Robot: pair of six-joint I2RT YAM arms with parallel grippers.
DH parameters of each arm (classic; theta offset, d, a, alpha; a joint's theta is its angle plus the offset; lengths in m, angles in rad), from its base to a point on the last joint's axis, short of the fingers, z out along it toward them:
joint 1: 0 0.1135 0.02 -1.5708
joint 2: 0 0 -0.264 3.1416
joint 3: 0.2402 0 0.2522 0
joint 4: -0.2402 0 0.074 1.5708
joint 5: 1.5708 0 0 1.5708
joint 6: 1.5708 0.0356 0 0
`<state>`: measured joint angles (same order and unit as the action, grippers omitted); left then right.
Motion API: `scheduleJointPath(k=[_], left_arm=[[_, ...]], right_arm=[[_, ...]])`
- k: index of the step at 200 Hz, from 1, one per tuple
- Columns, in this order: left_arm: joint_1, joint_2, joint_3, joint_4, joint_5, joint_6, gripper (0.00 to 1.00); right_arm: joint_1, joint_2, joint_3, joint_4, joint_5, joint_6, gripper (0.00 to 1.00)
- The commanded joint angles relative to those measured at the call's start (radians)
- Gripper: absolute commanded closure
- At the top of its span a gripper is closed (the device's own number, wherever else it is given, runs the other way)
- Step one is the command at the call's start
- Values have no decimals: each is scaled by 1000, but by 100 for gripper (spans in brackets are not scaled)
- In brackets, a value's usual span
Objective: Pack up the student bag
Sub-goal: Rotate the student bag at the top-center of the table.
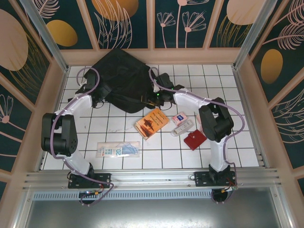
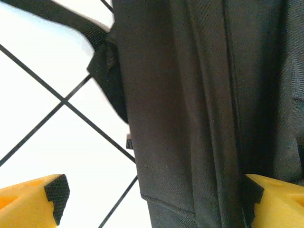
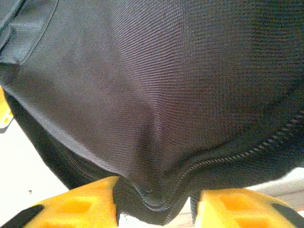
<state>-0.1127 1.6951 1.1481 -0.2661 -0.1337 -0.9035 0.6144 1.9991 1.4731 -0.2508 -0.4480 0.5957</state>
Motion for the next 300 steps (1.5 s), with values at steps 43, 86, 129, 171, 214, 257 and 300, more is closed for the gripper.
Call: scheduleJointPath(k=[43,86,129,171,214,257,300], left_arm=[[1,12,-15,-45,16,18,7],[1,113,73,-19,1,47,11],[4,193,179,-43,-29,77,10],[8,271,279,-42,-35,145,10],[8,313,412,-69,-35,254,9],[8,246,429,-134,-162,289,8],[-38,-48,255,50,-64,471,18]], right_arm=[[-146,-145,92,-79,150,-164,23],[-242,123,395,-201,97,-237,23],[-237,422,792,-323,29,-241,22],[-219,432,718,-271,-6,-186,41],[-78,221,340,-93,41,-130,53],[46,9,55,61,109,-60,37],[-52,-199,-77,80,71,-88,10]])
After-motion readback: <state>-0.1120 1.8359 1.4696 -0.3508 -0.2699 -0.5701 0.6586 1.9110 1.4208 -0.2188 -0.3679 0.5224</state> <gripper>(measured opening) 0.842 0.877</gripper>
